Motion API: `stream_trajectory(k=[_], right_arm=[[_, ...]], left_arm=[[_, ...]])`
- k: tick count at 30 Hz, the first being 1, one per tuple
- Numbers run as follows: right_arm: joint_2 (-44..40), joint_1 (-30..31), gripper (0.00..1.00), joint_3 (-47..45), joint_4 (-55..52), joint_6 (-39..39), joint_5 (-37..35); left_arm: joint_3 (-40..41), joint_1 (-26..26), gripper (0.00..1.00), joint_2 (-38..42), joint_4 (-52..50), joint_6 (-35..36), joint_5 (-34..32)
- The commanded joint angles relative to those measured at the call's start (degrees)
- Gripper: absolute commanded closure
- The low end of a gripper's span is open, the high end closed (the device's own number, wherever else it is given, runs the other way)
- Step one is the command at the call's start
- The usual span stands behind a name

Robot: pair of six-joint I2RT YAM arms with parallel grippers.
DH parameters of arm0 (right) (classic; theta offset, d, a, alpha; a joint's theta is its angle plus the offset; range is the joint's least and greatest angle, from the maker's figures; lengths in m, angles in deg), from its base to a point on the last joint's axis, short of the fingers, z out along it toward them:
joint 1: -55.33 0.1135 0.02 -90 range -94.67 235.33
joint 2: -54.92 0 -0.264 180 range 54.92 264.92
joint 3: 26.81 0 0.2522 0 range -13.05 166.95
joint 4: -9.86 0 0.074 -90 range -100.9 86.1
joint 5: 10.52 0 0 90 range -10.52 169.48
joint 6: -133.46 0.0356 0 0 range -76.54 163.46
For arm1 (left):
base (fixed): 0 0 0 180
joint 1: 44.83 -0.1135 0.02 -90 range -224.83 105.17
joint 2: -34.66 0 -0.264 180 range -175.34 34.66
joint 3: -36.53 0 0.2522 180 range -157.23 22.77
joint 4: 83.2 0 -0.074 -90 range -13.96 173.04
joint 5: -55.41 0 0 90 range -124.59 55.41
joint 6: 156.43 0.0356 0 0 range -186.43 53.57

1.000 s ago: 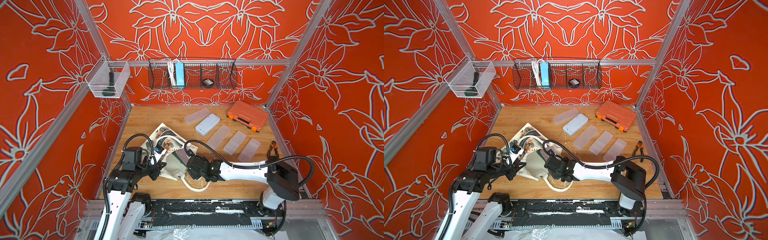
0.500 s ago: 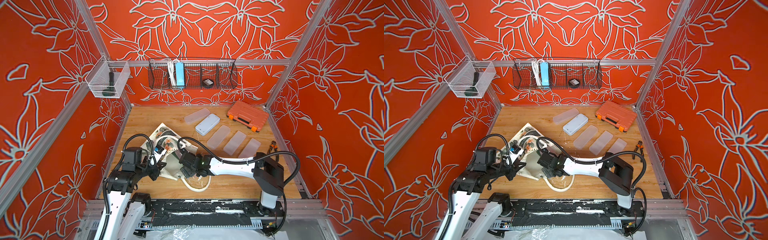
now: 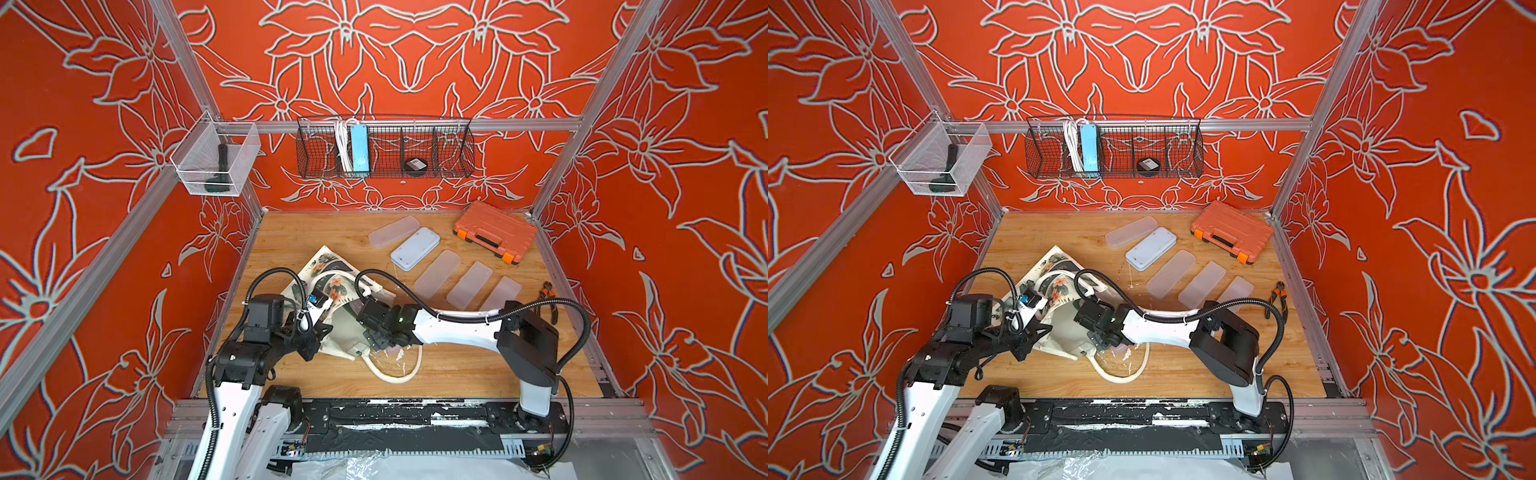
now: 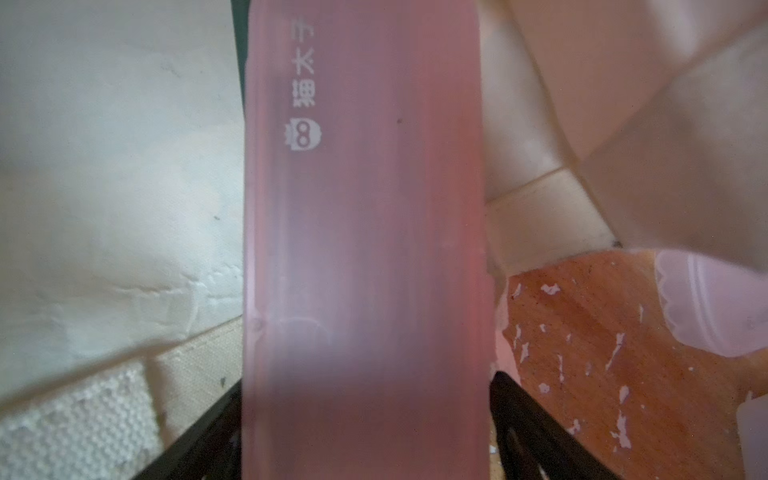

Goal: Take out the pencil case from the canvas bag
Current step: Pick up the pencil case from the canvas bag.

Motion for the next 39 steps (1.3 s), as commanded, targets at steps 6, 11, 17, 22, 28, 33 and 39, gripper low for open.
stream_trajectory(k=[6,11,17,22,28,33,39], right_arm=[[-5.2,-0.34,0.2,-2.86,0.72,0.2,-0.78],[-8.87,-0.32,0.2,-5.62,1.07,0.54,-0.09],[-12.01,-0.52,0.2,-7.2,0.79,0.16,1.09],[-15.51,-0.75,0.2,-10.18,0.57,0.76,1.13],[-19.92,-1.25,0.21,-13.48,-0.9,1.28,0.95],[-23.97,-2.29,0.21,-16.22,-2.34,1.22,0.31],[-29.04,-4.46,0.21,-19.04,-5.06,0.36,-0.19]], left_arm=[[0.0,-0.2,1.0,0.55,1.12,-0.03,1.97],[-0.38,-0.13,1.0,0.26,1.73,-1.17,0.56],[-3.34,-0.18,1.0,-1.77,1.26,-1.27,-1.04],[-5.01,-0.16,1.0,-2.89,1.48,-2.08,-0.97],[-5.98,-0.16,1.0,-3.88,1.48,-0.7,-2.05],[-7.14,-0.12,1.0,-4.52,1.57,0.66,-4.55],[-7.91,-0.11,1.0,-4.89,1.74,0.8,-5.08]])
